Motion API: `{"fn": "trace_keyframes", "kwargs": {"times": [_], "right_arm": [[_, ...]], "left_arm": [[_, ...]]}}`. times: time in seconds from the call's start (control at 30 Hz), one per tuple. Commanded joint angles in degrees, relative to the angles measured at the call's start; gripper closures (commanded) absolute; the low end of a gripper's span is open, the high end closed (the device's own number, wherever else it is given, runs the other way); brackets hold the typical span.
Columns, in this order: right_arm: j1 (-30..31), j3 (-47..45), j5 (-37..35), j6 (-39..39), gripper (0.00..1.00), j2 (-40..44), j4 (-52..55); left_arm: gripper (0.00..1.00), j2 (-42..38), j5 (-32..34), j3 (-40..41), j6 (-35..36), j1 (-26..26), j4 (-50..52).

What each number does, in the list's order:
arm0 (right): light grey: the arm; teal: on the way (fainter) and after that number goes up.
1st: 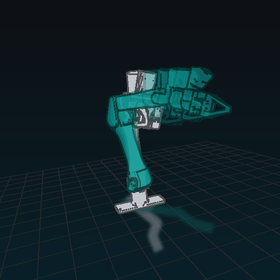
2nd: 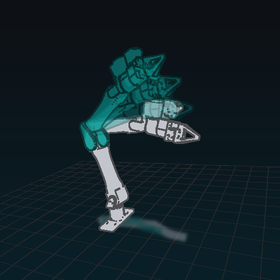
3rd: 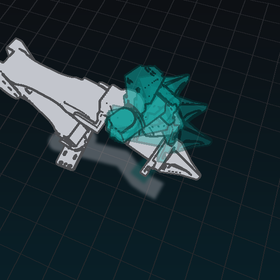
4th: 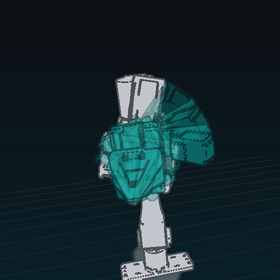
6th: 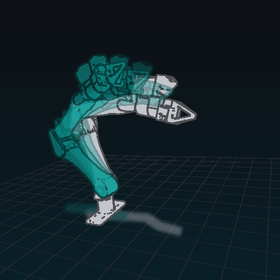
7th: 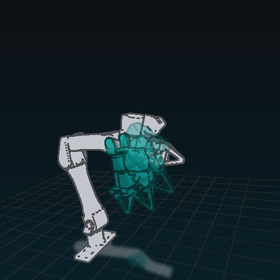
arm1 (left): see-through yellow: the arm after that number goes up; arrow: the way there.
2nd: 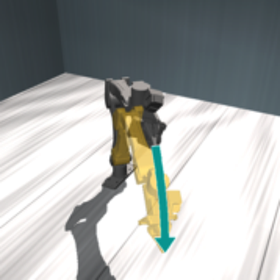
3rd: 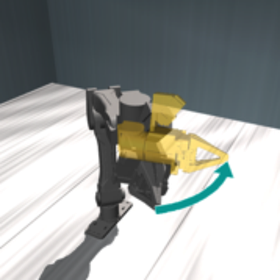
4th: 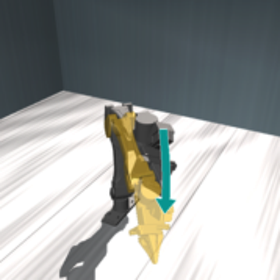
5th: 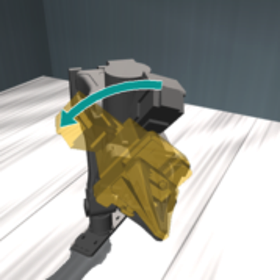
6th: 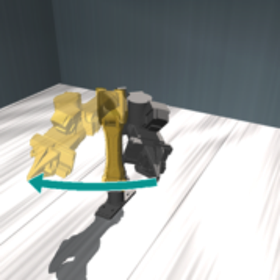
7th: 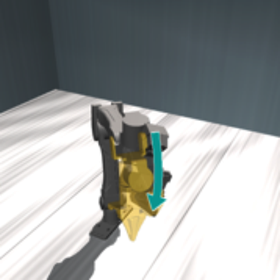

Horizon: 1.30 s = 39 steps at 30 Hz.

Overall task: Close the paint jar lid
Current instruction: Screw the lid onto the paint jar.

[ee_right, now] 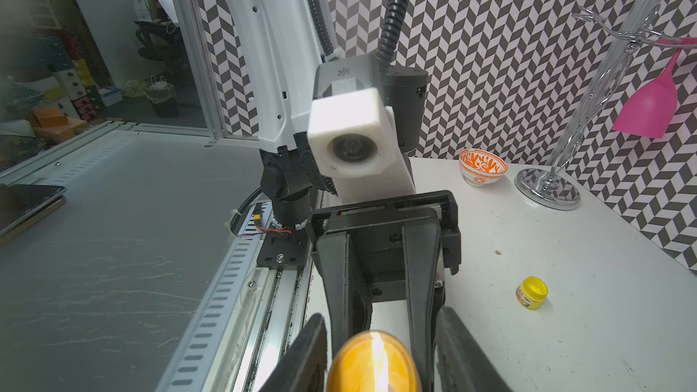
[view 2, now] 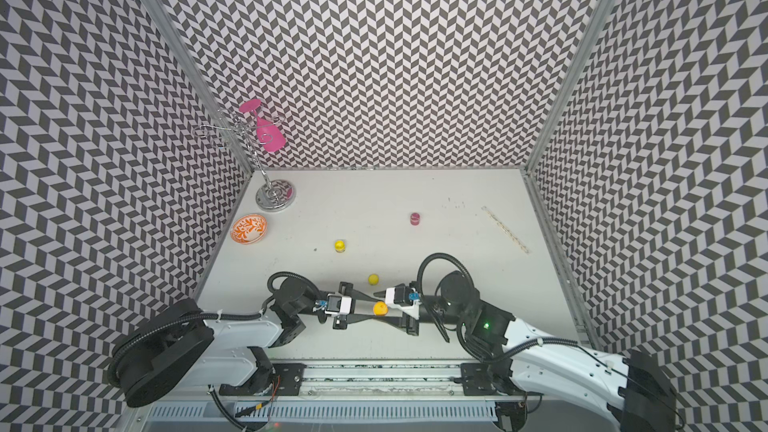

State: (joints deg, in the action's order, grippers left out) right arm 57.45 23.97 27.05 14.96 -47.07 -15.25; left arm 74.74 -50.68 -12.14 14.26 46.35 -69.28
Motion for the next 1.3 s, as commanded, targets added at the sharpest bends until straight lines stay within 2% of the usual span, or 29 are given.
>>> {"fn": "trace_keyframes", "kwargs": {"times": [0.0, 0.53, 1.07, 1.2, 1.27], "right_arm": [[-0.2, 0.6, 0.0, 0.4, 0.53, 0.2, -2.8], [-0.1, 1.9, -0.1, -0.3, 0.51, -2.0, -1.6], [-0.1, 2.1, -4.0, -1.0, 0.76, -1.6, -2.1], [0.5, 1.8, -8.4, -3.1, 0.86, -2.1, -3.5], [1.1, 1.3, -11.9, -4.7, 0.9, -2.6, -4.9]], "left_arm": [[0.73, -0.4, -0.4, -1.4, 0.3, 0.1, 0.0], [0.74, -0.2, 1.1, -1.5, 0.5, 0.1, 0.4], [0.74, -0.4, 2.2, -1.5, 0.6, 0.2, 0.5], [0.74, -1.4, 7.0, -0.9, 0.8, 0.2, -0.1], [0.74, -2.2, 11.6, -0.3, 1.4, 0.4, -0.1]]}}
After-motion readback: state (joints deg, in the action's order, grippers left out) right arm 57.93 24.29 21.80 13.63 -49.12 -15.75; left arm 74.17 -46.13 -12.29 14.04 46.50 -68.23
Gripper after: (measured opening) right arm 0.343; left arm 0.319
